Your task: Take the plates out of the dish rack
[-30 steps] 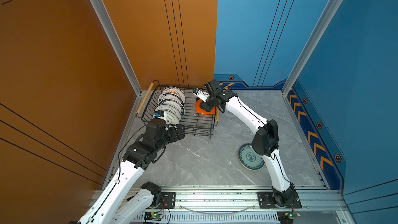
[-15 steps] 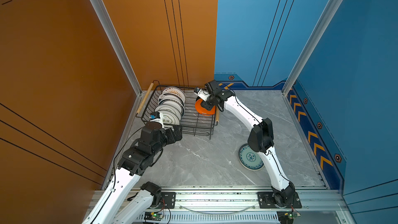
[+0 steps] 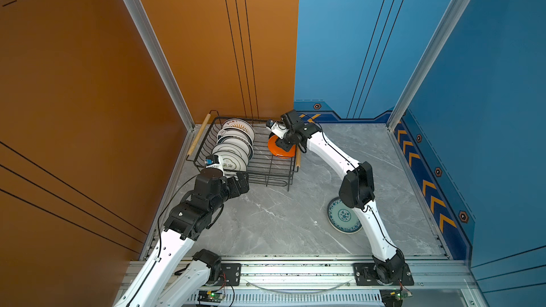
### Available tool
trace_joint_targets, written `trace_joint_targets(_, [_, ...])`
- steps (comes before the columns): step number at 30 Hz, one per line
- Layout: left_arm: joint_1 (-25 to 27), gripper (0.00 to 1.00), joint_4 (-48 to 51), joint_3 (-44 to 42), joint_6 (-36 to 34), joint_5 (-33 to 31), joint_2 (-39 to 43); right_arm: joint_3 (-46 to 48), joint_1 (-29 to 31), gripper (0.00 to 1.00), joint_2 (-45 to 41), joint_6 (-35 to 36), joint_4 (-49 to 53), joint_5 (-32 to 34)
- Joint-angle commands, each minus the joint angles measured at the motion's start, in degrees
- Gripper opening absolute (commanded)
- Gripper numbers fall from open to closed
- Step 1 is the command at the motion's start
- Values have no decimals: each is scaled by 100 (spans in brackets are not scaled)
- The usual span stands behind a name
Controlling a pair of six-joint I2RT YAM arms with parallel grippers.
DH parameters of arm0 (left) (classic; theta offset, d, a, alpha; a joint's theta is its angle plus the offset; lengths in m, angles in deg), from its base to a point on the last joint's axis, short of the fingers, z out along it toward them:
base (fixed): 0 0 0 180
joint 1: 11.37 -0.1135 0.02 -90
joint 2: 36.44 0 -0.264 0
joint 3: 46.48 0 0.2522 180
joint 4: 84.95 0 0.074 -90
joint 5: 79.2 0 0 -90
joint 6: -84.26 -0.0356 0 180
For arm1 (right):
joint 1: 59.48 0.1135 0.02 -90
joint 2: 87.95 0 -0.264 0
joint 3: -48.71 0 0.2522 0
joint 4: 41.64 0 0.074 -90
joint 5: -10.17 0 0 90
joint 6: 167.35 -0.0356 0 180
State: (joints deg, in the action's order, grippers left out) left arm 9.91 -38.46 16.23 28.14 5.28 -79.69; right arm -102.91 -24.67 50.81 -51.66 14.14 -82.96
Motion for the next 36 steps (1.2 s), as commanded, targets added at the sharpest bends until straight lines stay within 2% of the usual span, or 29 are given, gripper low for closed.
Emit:
trace_joint_targets(1, [-71, 98, -187, -112, -53, -2, -59, -14, 7, 50, -240, -32, 225, -158])
trace_joint_targets(12, [-141, 98, -424, -271, -33, 119, -196, 114, 44, 51, -644, 53, 227, -32])
trace_joint_targets(36, [-205, 98, -588, -301, -27, 194, -250, -81, -252, 49, -65, -105, 61, -174])
